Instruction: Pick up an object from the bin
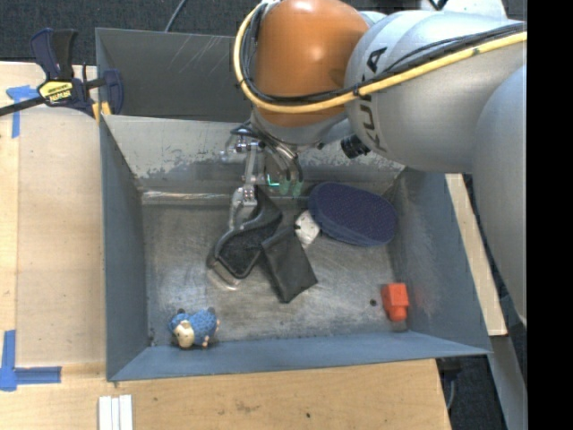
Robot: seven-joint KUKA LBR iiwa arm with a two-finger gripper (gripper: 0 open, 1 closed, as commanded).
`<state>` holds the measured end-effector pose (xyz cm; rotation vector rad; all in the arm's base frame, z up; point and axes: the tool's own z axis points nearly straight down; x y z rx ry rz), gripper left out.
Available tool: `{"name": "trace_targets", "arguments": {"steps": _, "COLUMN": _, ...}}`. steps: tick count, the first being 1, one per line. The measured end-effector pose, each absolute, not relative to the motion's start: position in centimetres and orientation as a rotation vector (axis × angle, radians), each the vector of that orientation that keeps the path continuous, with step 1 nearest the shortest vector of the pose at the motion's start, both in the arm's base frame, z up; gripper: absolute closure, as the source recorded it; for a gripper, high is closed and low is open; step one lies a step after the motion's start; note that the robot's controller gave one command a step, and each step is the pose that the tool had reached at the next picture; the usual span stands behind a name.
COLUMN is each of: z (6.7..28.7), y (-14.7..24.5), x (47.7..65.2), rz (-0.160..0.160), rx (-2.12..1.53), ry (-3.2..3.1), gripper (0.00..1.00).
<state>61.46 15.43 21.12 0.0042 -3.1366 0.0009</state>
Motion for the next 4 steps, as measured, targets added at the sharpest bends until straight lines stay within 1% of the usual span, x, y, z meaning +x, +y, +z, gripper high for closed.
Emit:
{"name": "trace_targets", "arguments": {"steps": 1, "z": 11.2, "y": 12.1, "x": 56.7, "rz": -0.008, "rx": 0.246, "ry": -3.15, "gripper": 0.0}}
{"name": "trace_targets", "arguments": {"steps": 2, "z": 9.6, "y": 11.0, "x": 57.0, "rz": -0.002, "rx": 0.156, "ry": -3.148, "gripper": 0.0}}
{"name": "trace_targets", "arguments": {"steps": 3, "z": 9.6, "y": 10.9, "x": 57.1, "rz": -0.004, "rx": 0.15, "ry": -3.153, "gripper": 1.0}}
{"name": "trace_targets", "arguments": {"steps": 4, "z": 25.4, "y": 8.2, "x": 53.4, "rz": 0.002, "rx": 0.272, "ry": -3.132, "gripper": 1.0}}
